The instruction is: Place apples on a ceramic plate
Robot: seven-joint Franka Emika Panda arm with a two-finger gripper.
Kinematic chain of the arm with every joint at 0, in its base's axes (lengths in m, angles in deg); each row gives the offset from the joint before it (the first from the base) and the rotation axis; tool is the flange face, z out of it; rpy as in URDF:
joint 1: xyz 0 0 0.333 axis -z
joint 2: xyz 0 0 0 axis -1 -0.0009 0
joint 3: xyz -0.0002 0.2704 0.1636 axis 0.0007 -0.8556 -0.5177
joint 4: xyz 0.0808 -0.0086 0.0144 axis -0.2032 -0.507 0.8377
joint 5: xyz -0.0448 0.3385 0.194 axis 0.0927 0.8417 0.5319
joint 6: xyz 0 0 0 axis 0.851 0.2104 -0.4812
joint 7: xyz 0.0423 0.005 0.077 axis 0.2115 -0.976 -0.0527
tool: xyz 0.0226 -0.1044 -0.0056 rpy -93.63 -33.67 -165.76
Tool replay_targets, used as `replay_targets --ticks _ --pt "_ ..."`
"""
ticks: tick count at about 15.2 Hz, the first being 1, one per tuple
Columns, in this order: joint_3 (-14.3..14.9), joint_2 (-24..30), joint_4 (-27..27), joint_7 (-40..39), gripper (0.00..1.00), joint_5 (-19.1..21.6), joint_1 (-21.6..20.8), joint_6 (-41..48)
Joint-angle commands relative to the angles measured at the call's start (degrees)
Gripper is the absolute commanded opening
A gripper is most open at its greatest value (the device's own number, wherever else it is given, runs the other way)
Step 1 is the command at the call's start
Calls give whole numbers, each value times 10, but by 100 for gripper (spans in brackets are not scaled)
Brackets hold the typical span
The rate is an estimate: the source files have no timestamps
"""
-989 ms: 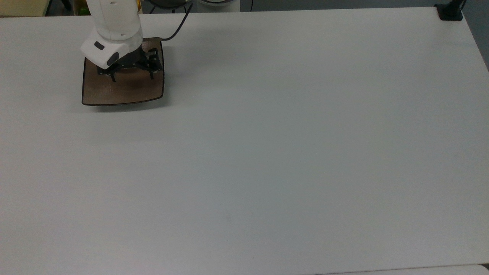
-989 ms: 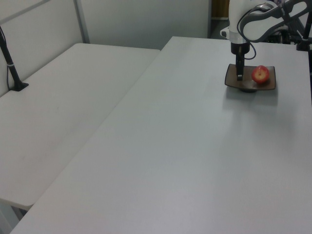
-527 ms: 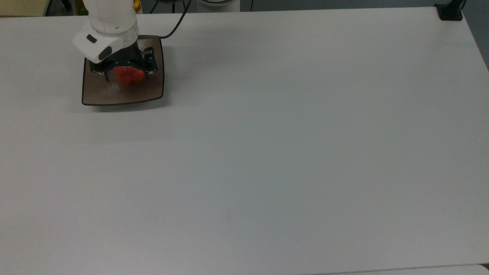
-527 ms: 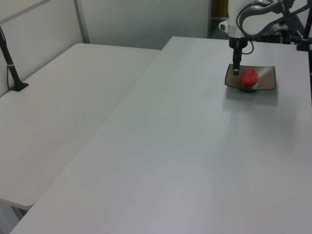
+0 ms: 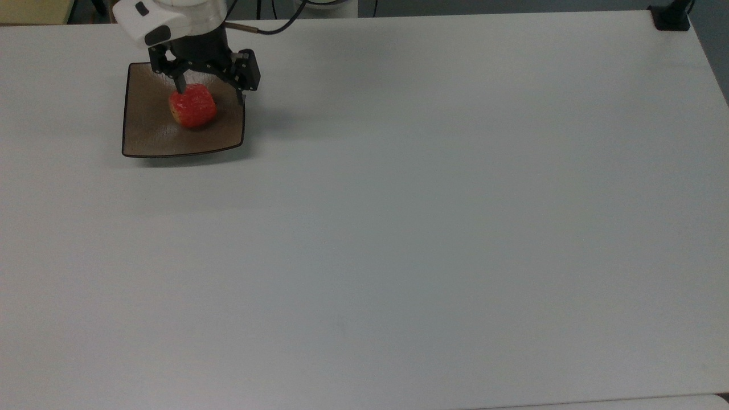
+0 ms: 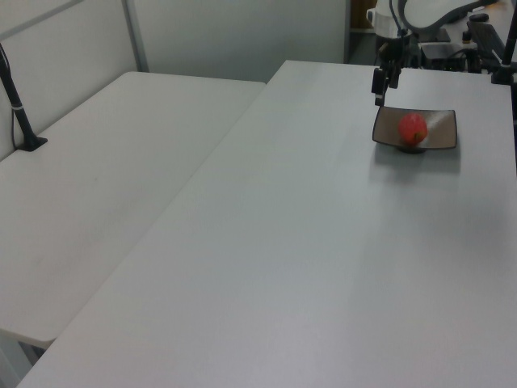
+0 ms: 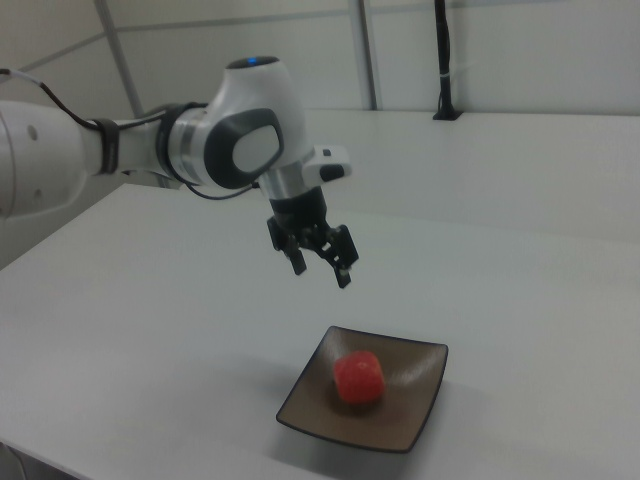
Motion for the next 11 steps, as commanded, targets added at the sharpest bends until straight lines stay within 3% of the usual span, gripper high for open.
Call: replay_targets --ticks 1,5,11 --pt "0 44 -8 17 100 17 -31 20" --pt "0 68 -12 17 100 59 -73 26" --pt "0 74 -14 20 100 62 -99 47"
